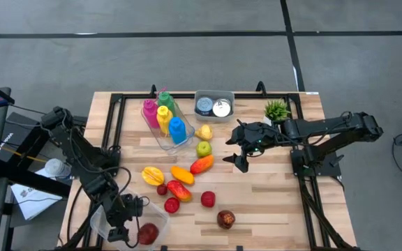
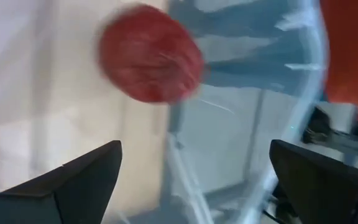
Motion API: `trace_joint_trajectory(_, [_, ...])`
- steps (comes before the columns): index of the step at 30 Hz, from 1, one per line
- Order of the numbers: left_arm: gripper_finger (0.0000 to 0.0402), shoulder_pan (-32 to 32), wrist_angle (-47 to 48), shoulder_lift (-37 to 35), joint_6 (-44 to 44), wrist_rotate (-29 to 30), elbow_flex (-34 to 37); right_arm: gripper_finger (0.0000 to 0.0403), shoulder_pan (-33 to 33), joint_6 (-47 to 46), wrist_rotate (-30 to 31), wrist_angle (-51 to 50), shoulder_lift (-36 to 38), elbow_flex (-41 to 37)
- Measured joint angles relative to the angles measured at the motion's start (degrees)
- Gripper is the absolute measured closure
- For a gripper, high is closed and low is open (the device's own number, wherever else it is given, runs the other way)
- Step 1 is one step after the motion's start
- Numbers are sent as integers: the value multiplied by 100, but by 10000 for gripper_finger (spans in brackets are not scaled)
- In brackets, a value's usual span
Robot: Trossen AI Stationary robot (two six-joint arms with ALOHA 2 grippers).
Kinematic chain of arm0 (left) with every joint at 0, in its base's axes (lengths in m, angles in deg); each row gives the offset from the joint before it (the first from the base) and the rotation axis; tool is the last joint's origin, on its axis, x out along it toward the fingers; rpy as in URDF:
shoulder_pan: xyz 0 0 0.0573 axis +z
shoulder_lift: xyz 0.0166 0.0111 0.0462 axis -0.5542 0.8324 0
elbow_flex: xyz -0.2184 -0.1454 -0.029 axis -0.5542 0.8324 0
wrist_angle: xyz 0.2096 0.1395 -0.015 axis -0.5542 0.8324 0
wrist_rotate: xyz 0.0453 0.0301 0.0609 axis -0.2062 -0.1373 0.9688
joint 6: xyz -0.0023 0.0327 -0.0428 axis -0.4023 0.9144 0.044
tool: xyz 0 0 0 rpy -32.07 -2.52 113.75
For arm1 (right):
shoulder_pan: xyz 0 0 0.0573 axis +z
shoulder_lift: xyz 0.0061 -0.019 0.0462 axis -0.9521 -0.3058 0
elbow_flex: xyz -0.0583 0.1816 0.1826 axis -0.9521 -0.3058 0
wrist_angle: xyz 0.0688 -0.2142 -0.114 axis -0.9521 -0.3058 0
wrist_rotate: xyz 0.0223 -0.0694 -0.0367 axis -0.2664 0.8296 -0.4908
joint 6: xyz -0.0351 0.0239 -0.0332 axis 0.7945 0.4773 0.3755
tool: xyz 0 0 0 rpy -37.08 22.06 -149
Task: Pick & Place Food Item
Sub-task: Put the yellow starfruit into the white bin
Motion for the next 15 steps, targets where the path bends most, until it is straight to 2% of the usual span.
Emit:
trace_joint_trajectory(5, [12, 22, -455, -423, -291, -429, 0, 63, 0, -1, -4, 0, 0, 0])
trace_joint_trajectory(10, [27, 220, -795, -1334, -987, -429, 0, 63, 0, 0, -20, 0, 0, 0])
trace_joint_trajectory(13, [35, 508, -785, -1939, -1256, -98, 0, 63, 0, 1, -21, 0, 0, 0])
trace_joint_trajectory(15, [40, 713, -792, -2315, -1266, 483, 0, 63, 0, 1, -20, 0, 0, 0])
